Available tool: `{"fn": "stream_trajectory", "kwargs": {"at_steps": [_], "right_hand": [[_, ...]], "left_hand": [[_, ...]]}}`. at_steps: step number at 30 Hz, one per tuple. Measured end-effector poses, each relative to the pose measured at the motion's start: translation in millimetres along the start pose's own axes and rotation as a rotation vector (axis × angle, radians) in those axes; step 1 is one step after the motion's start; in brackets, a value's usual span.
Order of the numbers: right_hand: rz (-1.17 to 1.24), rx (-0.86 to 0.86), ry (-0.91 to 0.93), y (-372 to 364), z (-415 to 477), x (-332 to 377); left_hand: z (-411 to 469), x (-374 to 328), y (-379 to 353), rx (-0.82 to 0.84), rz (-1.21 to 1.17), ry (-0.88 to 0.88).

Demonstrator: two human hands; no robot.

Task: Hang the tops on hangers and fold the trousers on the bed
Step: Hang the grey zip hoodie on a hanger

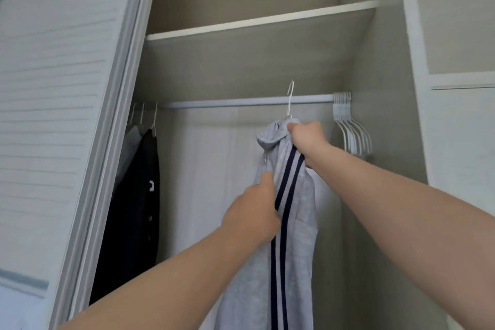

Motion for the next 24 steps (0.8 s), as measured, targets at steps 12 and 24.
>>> {"fn": "stream_trajectory", "kwargs": {"at_steps": [12, 24], "right_hand": [[0.042, 0.002, -0.016, -83, 133, -34], [0.045, 0.155, -0.091, -127, 115, -49]], "left_hand": [[114, 70, -15, -0.110, 0.152, 0.033], [96, 111, -14, -0.143, 0.113, 0.067]]}}
Point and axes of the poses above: each hand's wrist, its own z-axis towards the middle knuckle, its own y-axis out of the back of the hand, x = y × z, the point moved 7 cm from there along z, towards the middle knuckle, and after that the axes turned 2 degrees about y, right-handed, at the moved point
